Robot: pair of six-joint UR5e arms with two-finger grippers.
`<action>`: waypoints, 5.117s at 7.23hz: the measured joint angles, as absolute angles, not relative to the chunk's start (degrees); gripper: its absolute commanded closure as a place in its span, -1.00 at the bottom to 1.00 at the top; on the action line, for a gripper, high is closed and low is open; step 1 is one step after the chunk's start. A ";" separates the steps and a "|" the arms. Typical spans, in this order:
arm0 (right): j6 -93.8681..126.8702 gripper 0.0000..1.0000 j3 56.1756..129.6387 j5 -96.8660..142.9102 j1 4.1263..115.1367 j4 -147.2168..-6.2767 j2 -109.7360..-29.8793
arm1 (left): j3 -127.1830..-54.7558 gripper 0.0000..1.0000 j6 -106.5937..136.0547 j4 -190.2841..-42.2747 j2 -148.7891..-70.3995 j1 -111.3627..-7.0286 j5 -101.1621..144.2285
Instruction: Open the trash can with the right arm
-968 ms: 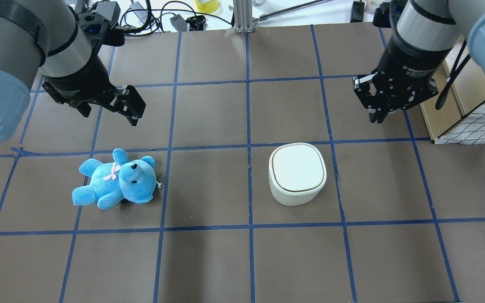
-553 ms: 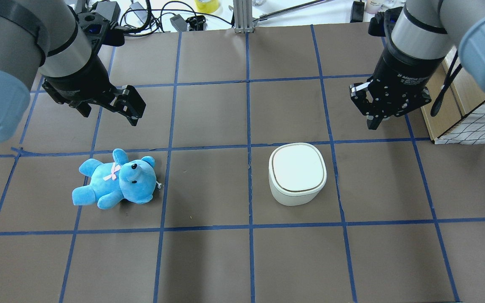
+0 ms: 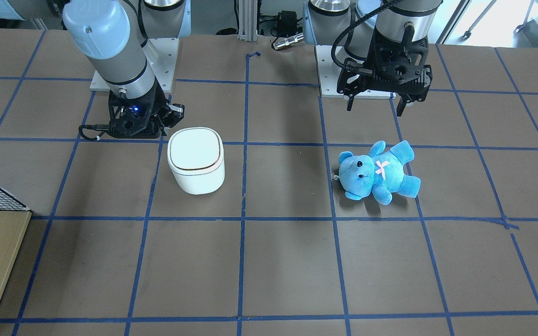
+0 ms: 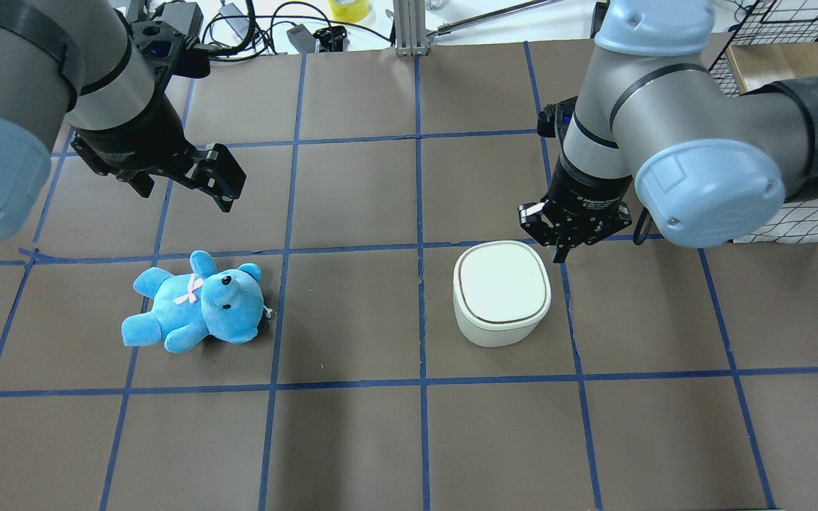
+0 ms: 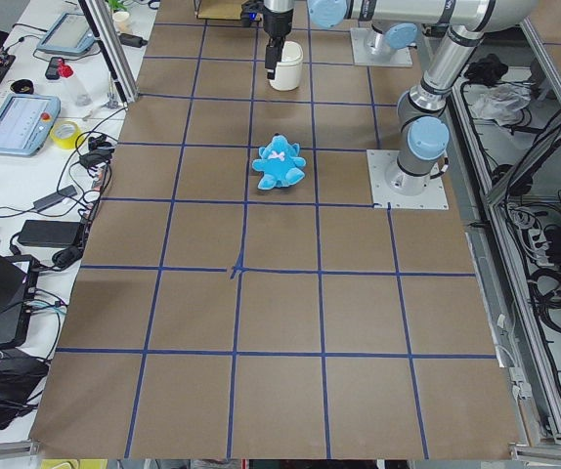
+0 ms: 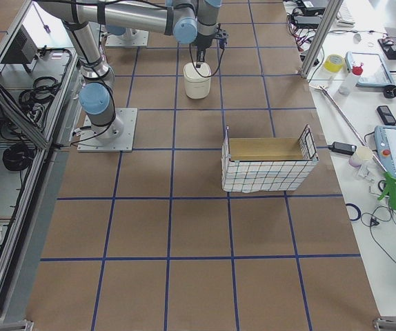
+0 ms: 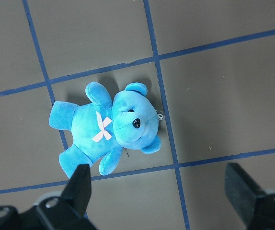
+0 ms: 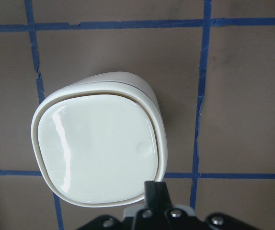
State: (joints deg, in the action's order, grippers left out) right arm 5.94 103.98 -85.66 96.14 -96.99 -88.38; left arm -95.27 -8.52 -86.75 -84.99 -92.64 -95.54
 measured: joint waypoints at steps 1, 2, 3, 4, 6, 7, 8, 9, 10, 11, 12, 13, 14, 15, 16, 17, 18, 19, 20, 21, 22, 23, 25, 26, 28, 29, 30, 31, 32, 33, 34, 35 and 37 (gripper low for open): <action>5.94 1.00 104.22 -85.06 96.40 -97.57 -87.38 | -95.27 -1.00 -8.53 -86.75 -84.99 -92.64 -95.54; 5.93 1.00 104.49 -84.84 96.62 -98.26 -86.42 | -95.27 -1.00 -8.52 -86.75 -84.99 -92.64 -95.54; 5.96 1.00 105.03 -84.74 96.72 -99.44 -85.64 | -95.27 -1.00 -8.53 -86.75 -84.99 -92.64 -95.54; 5.97 1.00 105.74 -84.66 96.74 -100.85 -85.19 | -95.27 -1.00 -8.53 -86.75 -84.99 -92.64 -95.54; 5.90 1.00 106.80 -84.62 96.76 -102.44 -84.74 | -95.27 -1.00 -8.53 -86.75 -84.99 -92.64 -95.54; 5.84 1.00 106.96 -84.63 96.76 -102.64 -84.53 | -95.27 -1.00 -8.53 -86.75 -84.99 -92.64 -95.54; 5.82 1.00 107.01 -84.64 96.77 -102.71 -84.32 | -95.27 -1.00 -8.53 -86.75 -84.99 -92.64 -95.54; 5.81 1.00 107.03 -84.64 96.77 -102.78 -84.06 | -95.27 -1.00 -8.53 -86.75 -84.99 -92.64 -95.54; 5.80 1.00 107.05 -84.64 96.79 -102.88 -83.81 | -95.27 -1.00 -8.52 -86.75 -84.99 -92.64 -95.54; 5.80 1.00 107.05 -84.64 96.83 -102.98 -83.65 | -95.27 -1.00 -8.53 -86.75 -84.99 -92.64 -95.54; 5.80 1.00 107.05 -84.64 96.84 -103.05 -83.55 | -95.27 -1.00 -8.53 -86.75 -84.99 -92.64 -95.54; 5.82 1.00 107.08 -84.62 96.85 -103.08 -83.53 | -95.27 -1.00 -8.52 -86.75 -84.99 -92.64 -95.54; 5.84 1.00 107.09 -84.60 96.85 -103.09 -83.48 | -95.27 -1.00 -8.53 -86.75 -84.99 -92.64 -95.54; 5.84 1.00 107.07 -84.61 96.85 -103.09 -83.38 | -95.27 -1.00 -8.53 -86.75 -84.99 -92.64 -95.54; 5.86 1.00 107.06 -84.63 96.85 -103.10 -83.25 | -95.27 -1.00 -8.53 -86.74 -84.99 -92.64 -95.54; 5.88 1.00 107.06 -84.63 96.85 -103.10 -83.19 | -95.27 -1.00 -8.53 -86.75 -84.99 -92.64 -95.56; 5.89 1.00 107.05 -84.64 96.85 -103.10 -83.17 | -95.27 -1.00 -8.53 -86.75 -84.99 -92.64 -95.57; 5.89 1.00 107.06 -84.64 96.85 -103.10 -83.15 | -95.27 -1.00 -8.53 -86.75 -84.99 -92.64 -95.56; 5.89 1.00 107.10 -84.62 96.86 -103.10 -83.09 | -95.27 -1.00 -8.53 -86.75 -84.99 -92.64 -95.54; 5.89 1.00 107.13 -84.58 96.85 -103.10 -83.03 | -95.27 -1.00 -8.53 -86.75 -84.99 -92.64 -95.54; 5.89 1.00 107.13 -84.56 96.86 -103.10 -82.97 | -95.27 -1.00 -8.53 -86.75 -84.99 -92.64 -95.54; 5.91 1.00 107.13 -84.57 96.85 -103.10 -82.95 | -95.27 -1.00 -8.53 -86.75 -84.99 -92.64 -95.54; 6.10 1.00 106.65 -84.61 96.88 -103.06 -83.39 | -95.27 -1.00 -8.53 -86.75 -84.99 -92.64 -95.54; 6.19 1.00 105.84 -84.58 97.01 -102.76 -84.35 | -95.27 -1.00 -8.53 -86.75 -84.99 -92.64 -95.54; 6.38 1.00 104.39 -83.74 97.22 -101.14 -87.52 | -95.27 -1.00 -8.53 -86.75 -84.99 -92.64 -95.54; 6.55 0.79 103.04 -83.63 97.20 -99.61 -88.45 | -95.27 -1.00 -8.53 -86.75 -84.99 -92.64 -95.54; 6.63 0.79 100.79 -83.88 97.02 -97.20 -88.83 | -95.27 -1.00 -8.53 -86.75 -84.99 -92.64 -95.54; 6.65 0.81 97.54 -84.97 96.73 -94.30 -89.06 | -95.27 -1.00 -8.53 -86.75 -84.99 -92.64 -95.54; 6.60 0.69 94.60 -86.80 96.54 -91.66 -89.30 | -95.27 -1.00 -8.52 -86.75 -84.99 -92.64 -95.54; 6.57 0.30 92.86 -88.27 96.21 -90.07 -89.50 | -95.27 -1.00 -8.53 -86.75 -84.99 -92.64 -95.54; 6.59 -0.18 92.12 -89.05 95.65 -89.48 -89.71 | -95.27 -1.00 -8.52 -86.75 -84.99 -92.64 -95.54; 6.64 -0.73 91.82 -89.55 95.10 -89.28 -89.92 | -95.27 -1.00 -8.53 -86.75 -84.99 -92.64 -95.54; 6.51 -1.00 91.63 -90.99 94.12 -89.45 -90.19 | -95.27 -1.00 -8.52 -86.75 -84.99 -92.64 -95.54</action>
